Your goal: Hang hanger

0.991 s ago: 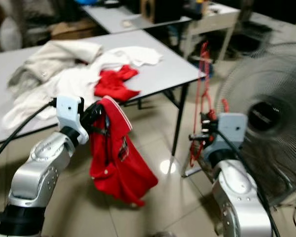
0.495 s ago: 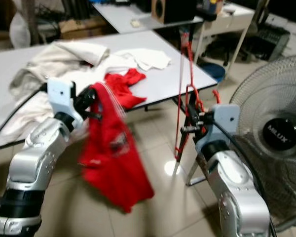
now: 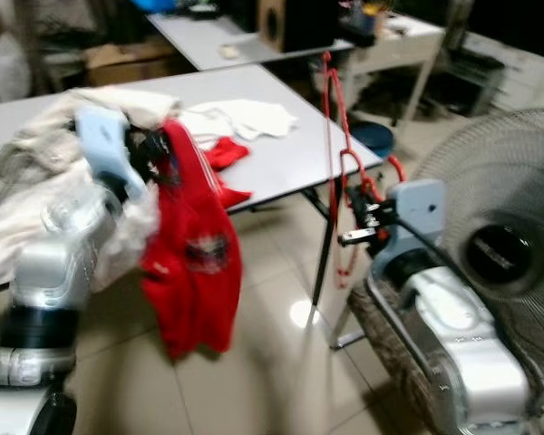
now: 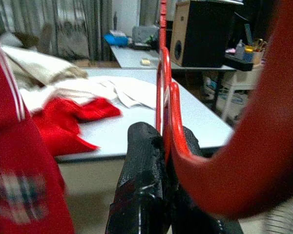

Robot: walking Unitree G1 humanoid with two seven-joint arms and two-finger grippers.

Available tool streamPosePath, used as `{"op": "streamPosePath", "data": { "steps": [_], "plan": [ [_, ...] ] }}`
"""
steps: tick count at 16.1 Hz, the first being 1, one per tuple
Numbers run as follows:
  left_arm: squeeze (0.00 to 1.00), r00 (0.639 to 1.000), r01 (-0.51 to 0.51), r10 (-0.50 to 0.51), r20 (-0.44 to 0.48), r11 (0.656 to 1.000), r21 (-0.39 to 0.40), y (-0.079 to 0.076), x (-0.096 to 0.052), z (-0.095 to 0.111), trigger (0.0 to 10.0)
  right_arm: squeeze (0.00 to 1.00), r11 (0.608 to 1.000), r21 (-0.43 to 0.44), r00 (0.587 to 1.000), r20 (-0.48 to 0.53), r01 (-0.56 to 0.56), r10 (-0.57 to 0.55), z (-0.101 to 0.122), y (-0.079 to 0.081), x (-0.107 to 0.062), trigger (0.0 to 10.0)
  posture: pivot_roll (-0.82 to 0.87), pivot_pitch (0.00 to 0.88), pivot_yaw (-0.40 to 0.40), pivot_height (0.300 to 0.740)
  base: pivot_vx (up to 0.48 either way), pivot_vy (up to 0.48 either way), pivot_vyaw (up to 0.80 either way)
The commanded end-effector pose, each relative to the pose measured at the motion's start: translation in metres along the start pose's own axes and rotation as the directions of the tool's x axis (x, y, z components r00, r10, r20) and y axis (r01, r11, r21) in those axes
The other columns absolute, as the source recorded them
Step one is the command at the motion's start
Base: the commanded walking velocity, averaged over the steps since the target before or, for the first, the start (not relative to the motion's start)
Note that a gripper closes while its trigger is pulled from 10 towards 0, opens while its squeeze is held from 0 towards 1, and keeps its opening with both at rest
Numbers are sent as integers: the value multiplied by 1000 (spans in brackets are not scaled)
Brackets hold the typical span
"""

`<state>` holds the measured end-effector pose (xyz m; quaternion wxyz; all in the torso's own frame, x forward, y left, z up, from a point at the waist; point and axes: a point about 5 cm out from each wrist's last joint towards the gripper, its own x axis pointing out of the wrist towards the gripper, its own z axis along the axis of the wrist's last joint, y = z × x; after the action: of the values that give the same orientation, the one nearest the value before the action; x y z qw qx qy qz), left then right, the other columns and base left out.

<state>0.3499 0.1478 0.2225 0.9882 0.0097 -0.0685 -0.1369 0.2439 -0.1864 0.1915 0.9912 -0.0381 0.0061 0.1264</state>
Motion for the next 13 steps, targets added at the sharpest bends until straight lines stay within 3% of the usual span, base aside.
{"op": "streamPosePath", "data": {
  "steps": [1,3,5,9,12,13],
  "plan": [
    [0,998,8,-10,60,1000,28,0,11,20,10000,0,999,-16,999,8,-45,45,6,-3,0,10000,-197,0,21,740,292,0,0],
    [0,998,-19,17,62,999,40,10,23,32,10000,0,991,-22,990,42,-132,133,13,2,-3,10000,-201,0,27,740,324,0,0],
    [0,998,-20,17,68,999,39,9,26,35,10000,0,985,-110,990,29,-133,137,10,10,-1,10000,-201,0,27,740,337,0,0],
    [0,997,2,-6,78,999,46,5,35,40,10000,0,977,-168,990,26,-134,140,11,5,-2,10000,-200,0,28,740,337,0,756],
    [0,996,-12,5,89,997,79,12,46,52,10000,0,951,-169,964,9,-259,264,13,-1,-11,10000,-193,0,27,740,337,0,0],
    [0,995,-19,8,103,994,104,16,52,60,10000,0,918,-174,932,2,-358,364,17,1,-18,10000,-188,0,28,740,337,0,0]
  ]
}}
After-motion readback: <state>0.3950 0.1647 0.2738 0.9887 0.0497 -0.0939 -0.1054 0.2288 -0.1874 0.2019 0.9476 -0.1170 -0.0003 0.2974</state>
